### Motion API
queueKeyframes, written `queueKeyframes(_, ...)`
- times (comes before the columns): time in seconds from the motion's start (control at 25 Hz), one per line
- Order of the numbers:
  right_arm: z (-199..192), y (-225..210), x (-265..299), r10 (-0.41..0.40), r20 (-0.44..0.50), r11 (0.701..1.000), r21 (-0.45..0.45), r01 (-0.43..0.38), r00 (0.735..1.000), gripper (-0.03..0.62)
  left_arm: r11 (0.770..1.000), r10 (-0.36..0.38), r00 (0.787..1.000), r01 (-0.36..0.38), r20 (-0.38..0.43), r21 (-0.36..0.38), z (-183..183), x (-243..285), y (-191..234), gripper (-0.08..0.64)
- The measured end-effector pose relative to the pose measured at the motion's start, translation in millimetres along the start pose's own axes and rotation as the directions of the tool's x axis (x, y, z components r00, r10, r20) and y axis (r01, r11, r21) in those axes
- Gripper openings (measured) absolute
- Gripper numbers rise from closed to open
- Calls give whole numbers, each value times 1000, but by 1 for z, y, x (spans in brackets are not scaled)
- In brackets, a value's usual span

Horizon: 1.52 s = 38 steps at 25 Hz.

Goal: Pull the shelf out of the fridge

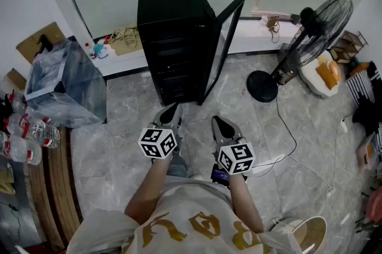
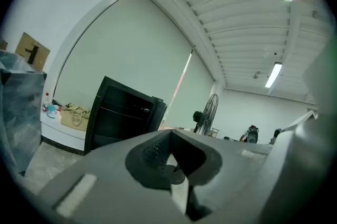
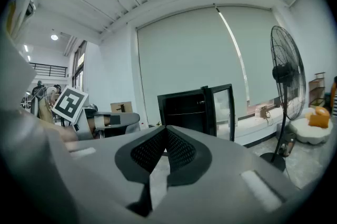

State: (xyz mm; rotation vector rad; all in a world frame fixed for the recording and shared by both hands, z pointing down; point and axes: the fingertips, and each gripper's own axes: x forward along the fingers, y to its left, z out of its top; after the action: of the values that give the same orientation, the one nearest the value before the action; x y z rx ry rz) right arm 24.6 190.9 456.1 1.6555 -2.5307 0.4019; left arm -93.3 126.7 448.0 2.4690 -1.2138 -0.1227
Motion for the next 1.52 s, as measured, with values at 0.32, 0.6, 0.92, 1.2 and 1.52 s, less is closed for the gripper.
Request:
queueKeyframes(0.32, 2, -16, -4, -1, 3, 1000, 0, 1, 1000, 21, 1000, 3, 1000, -3, -5, 9, -6, 10, -10, 0)
queueKeyframes(0.6, -2, -40, 9, -43, -10, 999, 10, 43, 999, 23, 990, -85, 996, 85, 3, -113, -10, 36, -11, 80)
queueKeyframes(0.92, -8, -91, 59, -60, -56, 998, 24, 61, 997, 58, 983, -52, 998, 45, -35, -178, -22, 110, 26, 109)
queueKeyframes(1.2, 9, -150, 143, -45, -114, 999, 23, 48, 992, 58, 962, -54, 995, 30, -81, -272, -15, 225, 69, 109)
queueKeyframes(1.52, 25, -195, 225, -18, -163, 1000, 0, 18, 986, 58, 846, -14, 1000, 0, -23, -533, -6, 316, 129, 109)
